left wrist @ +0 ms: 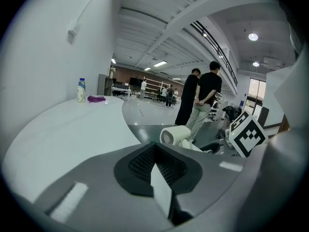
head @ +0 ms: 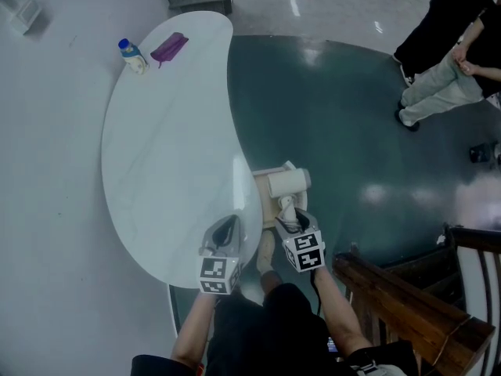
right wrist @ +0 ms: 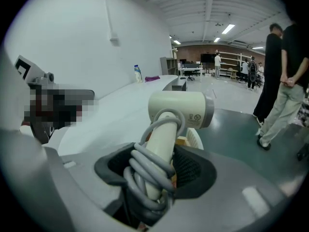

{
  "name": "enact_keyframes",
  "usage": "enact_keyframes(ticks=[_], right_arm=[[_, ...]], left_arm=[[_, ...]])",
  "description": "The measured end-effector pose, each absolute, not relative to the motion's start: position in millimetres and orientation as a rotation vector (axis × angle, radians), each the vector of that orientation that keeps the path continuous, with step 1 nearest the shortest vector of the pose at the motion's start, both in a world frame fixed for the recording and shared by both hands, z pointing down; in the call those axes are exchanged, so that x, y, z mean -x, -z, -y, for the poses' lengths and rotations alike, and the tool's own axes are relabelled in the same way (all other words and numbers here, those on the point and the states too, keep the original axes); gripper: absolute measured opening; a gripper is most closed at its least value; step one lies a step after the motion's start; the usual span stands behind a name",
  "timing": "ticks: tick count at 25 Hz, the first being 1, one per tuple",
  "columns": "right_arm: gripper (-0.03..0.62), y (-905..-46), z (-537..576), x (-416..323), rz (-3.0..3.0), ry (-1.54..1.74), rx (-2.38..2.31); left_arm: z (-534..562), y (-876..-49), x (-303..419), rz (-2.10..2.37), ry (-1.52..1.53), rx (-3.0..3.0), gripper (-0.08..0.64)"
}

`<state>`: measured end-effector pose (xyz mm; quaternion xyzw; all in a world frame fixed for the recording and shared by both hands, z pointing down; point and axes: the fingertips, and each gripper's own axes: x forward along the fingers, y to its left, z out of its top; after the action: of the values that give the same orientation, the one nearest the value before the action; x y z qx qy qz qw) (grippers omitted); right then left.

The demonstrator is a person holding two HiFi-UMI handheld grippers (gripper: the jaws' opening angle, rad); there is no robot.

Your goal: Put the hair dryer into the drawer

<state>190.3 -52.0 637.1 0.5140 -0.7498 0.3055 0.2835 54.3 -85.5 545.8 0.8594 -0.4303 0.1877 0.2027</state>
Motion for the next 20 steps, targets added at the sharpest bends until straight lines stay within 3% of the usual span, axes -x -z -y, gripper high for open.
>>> enact_keyframes(ticks=[20], right_arm=[[0.239, -722.7, 57.0, -179.2, 1.944, -0.953, -1.236]], left_arm=[[99.7, -587.1, -59.8, 1.192, -0.575, -2.335, 0.008]])
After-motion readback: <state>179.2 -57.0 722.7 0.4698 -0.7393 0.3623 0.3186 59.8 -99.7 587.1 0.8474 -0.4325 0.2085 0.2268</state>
